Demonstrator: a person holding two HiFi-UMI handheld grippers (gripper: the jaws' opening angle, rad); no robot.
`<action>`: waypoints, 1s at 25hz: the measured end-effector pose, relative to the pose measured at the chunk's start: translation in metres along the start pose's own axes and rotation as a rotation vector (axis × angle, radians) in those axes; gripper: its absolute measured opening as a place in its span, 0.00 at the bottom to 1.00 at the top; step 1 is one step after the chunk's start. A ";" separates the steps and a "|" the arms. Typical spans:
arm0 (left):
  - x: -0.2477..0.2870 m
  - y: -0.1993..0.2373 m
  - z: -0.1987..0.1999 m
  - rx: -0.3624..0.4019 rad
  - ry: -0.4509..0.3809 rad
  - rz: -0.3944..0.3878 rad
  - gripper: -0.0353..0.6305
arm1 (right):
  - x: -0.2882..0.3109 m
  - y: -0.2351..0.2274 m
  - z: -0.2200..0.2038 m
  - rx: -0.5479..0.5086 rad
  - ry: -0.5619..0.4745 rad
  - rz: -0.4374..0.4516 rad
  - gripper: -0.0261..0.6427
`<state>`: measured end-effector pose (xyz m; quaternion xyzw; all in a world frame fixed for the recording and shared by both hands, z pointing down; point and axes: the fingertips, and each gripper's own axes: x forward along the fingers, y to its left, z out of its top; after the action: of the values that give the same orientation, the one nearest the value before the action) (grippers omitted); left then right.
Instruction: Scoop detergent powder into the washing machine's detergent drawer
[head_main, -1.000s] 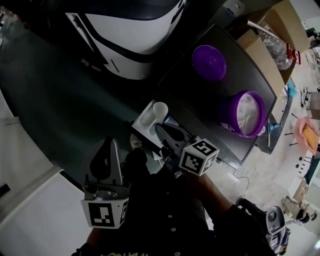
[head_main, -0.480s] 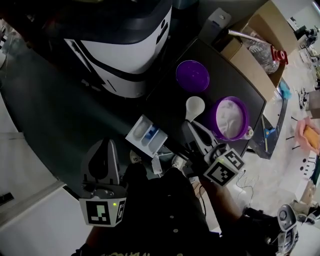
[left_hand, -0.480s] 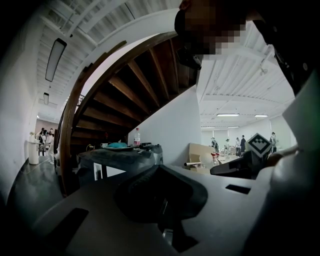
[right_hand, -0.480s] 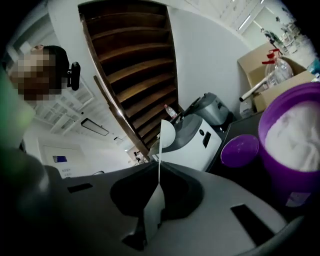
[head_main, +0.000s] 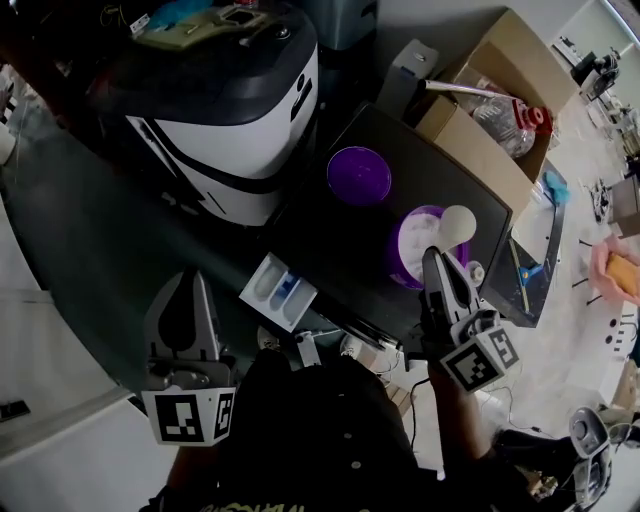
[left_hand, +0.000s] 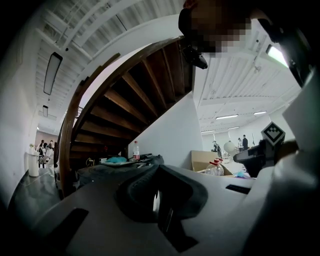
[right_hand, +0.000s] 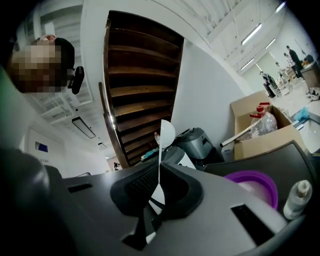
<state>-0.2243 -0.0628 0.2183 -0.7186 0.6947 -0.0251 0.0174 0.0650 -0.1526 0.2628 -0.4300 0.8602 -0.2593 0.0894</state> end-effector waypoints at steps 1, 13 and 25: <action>0.001 -0.001 0.003 0.004 -0.008 0.001 0.08 | -0.006 -0.004 0.007 -0.013 -0.017 -0.012 0.09; 0.003 -0.012 0.037 0.073 -0.091 0.017 0.08 | -0.063 -0.046 0.065 -0.185 -0.167 -0.162 0.09; 0.001 -0.028 0.049 0.119 -0.123 0.009 0.08 | -0.085 -0.059 0.075 -0.261 -0.198 -0.213 0.09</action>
<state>-0.1936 -0.0630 0.1707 -0.7132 0.6930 -0.0222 0.1029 0.1867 -0.1432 0.2241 -0.5501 0.8230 -0.1101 0.0893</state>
